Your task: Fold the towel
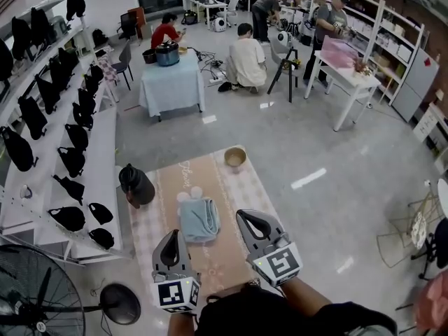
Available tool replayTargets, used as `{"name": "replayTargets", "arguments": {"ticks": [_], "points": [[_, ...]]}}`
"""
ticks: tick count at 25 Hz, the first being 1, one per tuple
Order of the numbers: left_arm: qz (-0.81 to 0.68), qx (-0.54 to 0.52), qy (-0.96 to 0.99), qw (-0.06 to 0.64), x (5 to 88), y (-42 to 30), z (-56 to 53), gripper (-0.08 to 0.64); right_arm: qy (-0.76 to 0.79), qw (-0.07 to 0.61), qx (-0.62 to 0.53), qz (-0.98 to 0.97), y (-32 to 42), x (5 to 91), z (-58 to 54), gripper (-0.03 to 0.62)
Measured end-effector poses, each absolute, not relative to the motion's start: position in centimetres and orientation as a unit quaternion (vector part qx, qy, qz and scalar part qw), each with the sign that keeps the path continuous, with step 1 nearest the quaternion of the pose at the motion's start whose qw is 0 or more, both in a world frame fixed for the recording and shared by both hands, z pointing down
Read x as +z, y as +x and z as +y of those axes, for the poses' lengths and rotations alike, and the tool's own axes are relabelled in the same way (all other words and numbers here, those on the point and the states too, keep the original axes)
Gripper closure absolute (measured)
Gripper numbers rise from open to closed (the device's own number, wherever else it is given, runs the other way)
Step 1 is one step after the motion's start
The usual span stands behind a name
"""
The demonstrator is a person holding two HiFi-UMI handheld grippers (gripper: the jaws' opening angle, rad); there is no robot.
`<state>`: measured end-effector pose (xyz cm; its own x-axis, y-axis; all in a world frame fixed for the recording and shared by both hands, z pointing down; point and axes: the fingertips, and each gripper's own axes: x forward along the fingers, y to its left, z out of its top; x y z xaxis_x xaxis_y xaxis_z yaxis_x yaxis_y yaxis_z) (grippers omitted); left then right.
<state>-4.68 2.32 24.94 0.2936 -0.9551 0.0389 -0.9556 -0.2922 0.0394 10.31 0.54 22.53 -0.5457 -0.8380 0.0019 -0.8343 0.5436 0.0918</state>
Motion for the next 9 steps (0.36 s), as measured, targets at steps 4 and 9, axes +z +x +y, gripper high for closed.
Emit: {"name": "replayTargets", "arguments": {"ticks": [4, 9], "points": [[-0.594, 0.003, 0.803, 0.036, 25.33, -4.95, 2.31, 0.555, 0.475, 0.024, -0.040, -0.879, 10.17, 22.63, 0.77, 0.589], [-0.595, 0.001, 0.803, 0.037, 25.27, -5.36, 1.73, 0.555, 0.482, 0.017, -0.037, -0.875, 10.22, 22.24, 0.44, 0.589]]}}
